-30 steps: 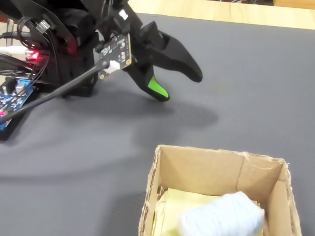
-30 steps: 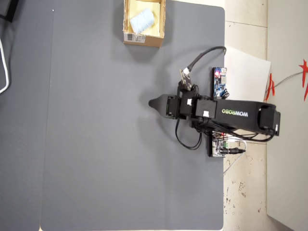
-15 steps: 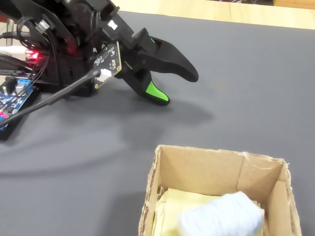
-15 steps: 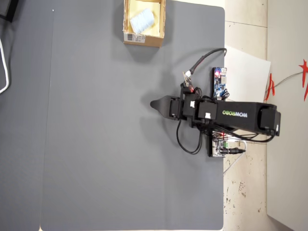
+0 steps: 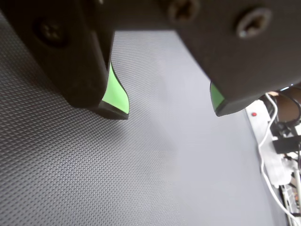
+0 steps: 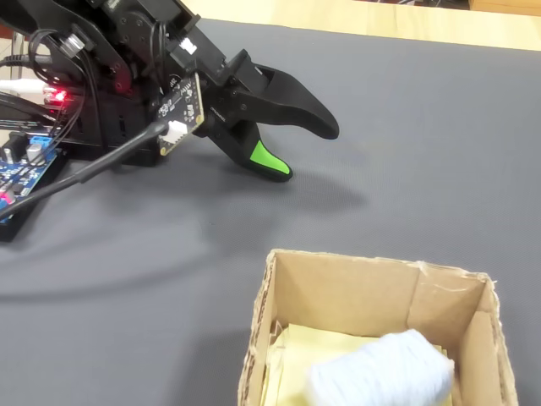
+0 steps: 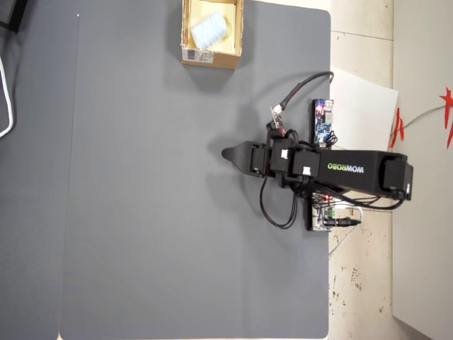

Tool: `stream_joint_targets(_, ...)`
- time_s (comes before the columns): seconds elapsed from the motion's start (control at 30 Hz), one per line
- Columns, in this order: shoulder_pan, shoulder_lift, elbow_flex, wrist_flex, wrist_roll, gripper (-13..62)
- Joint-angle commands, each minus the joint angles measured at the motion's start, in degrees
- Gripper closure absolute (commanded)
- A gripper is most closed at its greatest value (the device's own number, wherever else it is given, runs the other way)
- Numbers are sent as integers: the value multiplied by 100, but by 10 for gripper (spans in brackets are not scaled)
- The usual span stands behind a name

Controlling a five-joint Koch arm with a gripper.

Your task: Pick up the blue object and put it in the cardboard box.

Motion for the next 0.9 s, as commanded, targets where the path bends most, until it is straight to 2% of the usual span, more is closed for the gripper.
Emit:
stream_joint_targets(0.0,-9,483,246,545,123,153)
stream_joint_targets(0.87,9,483,246,545,88,154)
